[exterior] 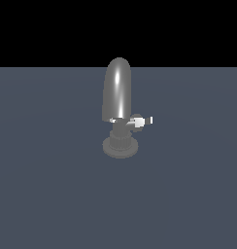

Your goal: Turn on the faucet by rotating a designated handle.

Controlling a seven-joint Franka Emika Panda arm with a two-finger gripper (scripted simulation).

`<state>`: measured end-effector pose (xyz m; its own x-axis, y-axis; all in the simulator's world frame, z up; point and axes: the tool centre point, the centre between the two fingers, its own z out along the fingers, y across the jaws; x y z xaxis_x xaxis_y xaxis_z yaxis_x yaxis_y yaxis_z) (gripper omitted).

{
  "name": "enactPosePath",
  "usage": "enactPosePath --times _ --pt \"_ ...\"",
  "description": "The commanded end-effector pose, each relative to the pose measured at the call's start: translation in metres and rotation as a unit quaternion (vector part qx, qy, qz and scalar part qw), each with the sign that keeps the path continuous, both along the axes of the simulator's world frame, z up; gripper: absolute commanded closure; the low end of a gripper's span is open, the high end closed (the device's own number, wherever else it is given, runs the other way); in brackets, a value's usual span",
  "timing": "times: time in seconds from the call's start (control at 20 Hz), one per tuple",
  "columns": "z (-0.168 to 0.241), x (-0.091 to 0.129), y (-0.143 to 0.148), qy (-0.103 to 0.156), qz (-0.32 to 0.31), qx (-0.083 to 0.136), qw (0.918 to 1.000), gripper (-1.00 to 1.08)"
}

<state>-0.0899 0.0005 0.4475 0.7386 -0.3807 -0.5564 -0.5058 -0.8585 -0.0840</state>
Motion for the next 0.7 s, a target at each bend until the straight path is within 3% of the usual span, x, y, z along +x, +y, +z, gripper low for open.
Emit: enactPosePath --times 0.0,0.35,0.65 --pt "-0.008 0.012 -0.004 0.025 -0.022 0.010 0.9994 1.08" --pt "-0.035 0.042 -0.017 0.097 -0.087 0.040 0.9907 1.08" --pt "-0.064 0.065 -0.030 0.163 -0.147 0.068 0.9732 1.08"
